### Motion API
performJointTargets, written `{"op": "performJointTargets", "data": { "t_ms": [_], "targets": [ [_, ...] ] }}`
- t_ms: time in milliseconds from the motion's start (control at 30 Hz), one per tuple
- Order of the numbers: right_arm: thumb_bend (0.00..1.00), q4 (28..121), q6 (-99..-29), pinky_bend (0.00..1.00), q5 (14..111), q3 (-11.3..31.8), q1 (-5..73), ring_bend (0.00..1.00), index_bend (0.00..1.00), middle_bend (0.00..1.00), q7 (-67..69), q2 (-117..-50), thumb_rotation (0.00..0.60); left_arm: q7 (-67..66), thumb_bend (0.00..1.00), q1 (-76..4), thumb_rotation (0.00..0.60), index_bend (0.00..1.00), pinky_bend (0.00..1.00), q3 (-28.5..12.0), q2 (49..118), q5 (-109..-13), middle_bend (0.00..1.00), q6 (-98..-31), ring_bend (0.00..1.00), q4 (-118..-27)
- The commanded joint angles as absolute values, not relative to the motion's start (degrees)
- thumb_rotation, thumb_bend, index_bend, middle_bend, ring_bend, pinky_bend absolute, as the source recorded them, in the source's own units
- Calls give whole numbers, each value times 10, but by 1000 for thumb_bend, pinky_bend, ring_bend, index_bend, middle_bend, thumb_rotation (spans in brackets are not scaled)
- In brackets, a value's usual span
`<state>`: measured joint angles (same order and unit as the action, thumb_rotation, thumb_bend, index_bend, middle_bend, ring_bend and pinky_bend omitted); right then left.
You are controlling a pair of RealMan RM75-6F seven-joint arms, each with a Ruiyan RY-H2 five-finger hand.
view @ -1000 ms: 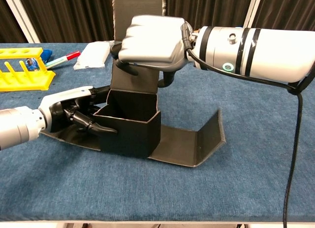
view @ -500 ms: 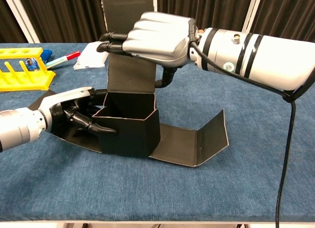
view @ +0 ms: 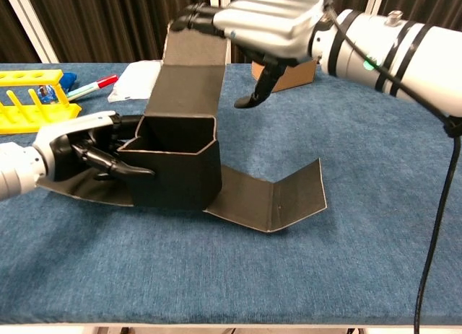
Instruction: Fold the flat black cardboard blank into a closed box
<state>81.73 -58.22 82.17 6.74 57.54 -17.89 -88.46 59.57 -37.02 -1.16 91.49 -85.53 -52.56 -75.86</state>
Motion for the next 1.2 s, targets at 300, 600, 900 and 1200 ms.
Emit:
{"op": "performJointTargets", "data": {
  "t_ms": [300,600,900,1200],
  "targets": [
    [217,858,-738,824,873,80,473,713,0,77,-9,-818,600,697,51,-348,600,283,941,-37,840,-838,301,-554,625,-841],
    [222,836,-857,844,904,66,379,716,0,111,155,-796,600,875,51,-323,600,283,942,-58,771,-851,301,-598,625,-909],
    [56,805,-887,874,924,103,386,715,0,103,129,-890,600,956,51,-320,600,282,943,-73,744,-848,300,-604,625,-966],
    [17,745,-892,878,934,185,463,716,0,69,25,-1029,600,961,51,-328,600,281,944,-78,741,-844,300,-585,625,-986]
  ]
}}
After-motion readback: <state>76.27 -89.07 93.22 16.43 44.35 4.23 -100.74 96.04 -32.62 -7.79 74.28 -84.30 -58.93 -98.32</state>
